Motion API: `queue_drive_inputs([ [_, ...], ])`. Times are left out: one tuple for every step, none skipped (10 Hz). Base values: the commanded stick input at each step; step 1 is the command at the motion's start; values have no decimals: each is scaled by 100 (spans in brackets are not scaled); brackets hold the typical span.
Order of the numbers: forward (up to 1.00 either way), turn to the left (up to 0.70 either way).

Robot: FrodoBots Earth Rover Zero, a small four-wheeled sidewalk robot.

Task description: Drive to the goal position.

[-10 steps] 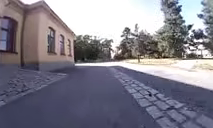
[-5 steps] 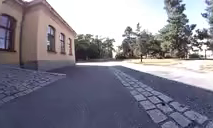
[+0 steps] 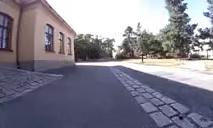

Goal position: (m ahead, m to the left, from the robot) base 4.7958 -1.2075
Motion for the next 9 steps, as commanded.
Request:
queue_drive_inputs([
  [66, 0],
  [66, 0],
  [66, 0],
  [66, 0],
  [66, 0],
  [66, 0],
  [66, 0],
  [66, 0],
  [66, 0],
])
